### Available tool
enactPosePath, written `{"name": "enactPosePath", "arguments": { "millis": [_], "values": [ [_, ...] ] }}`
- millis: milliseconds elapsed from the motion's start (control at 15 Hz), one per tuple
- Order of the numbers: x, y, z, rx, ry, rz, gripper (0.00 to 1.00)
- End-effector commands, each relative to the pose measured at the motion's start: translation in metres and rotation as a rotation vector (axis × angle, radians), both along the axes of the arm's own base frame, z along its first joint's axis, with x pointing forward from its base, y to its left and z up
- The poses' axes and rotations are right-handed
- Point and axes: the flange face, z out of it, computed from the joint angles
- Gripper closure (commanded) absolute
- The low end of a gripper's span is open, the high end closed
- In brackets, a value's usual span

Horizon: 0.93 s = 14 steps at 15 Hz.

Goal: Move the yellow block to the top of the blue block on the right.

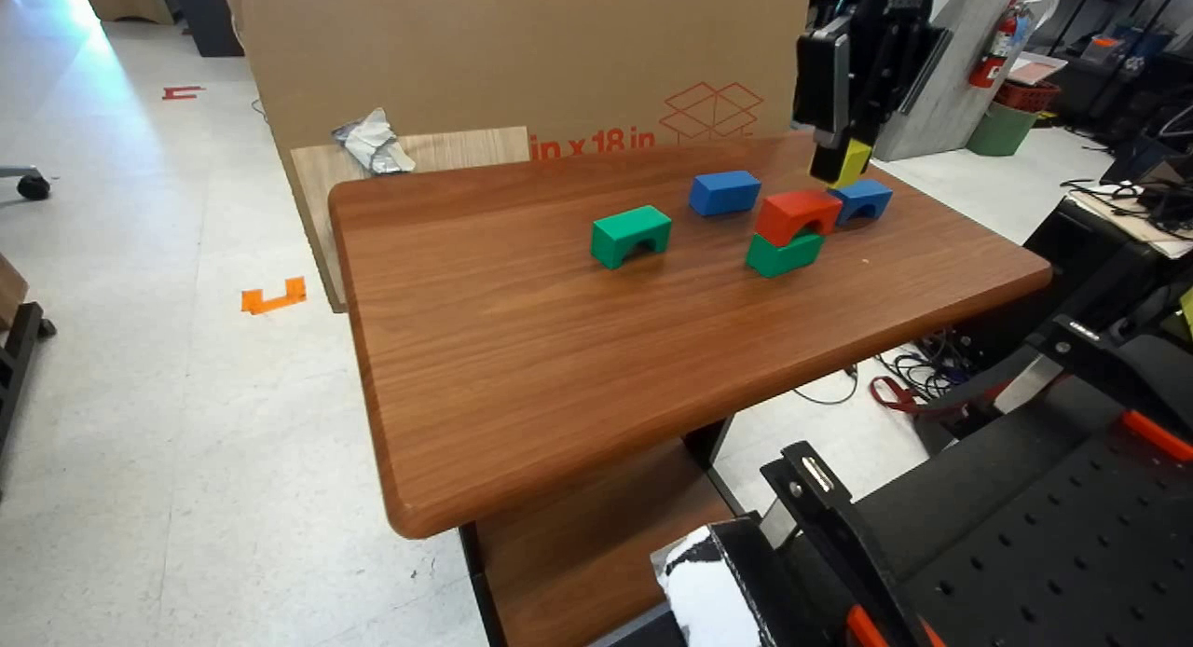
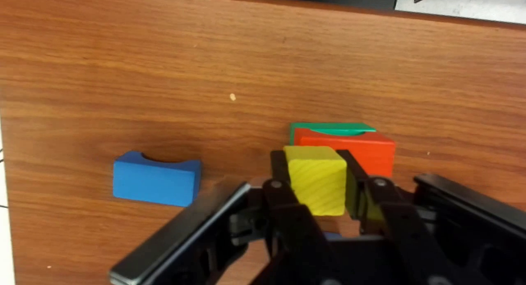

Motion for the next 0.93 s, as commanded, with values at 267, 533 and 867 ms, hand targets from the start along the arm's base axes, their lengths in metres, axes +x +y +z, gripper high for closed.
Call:
{"name": "enactPosePath", "arguments": {
  "millis": [267,533,867],
  "values": [
    [0.004,-0.063,-0.002,-0.002,-0.011,-0.08,0.92],
    [0.014,-0.071,-0.022,0.006,0.001,-0.094,0.92],
    [0.029,-0.082,-0.031,0.009,-0.008,-0.111,0.92]
  ]
}}
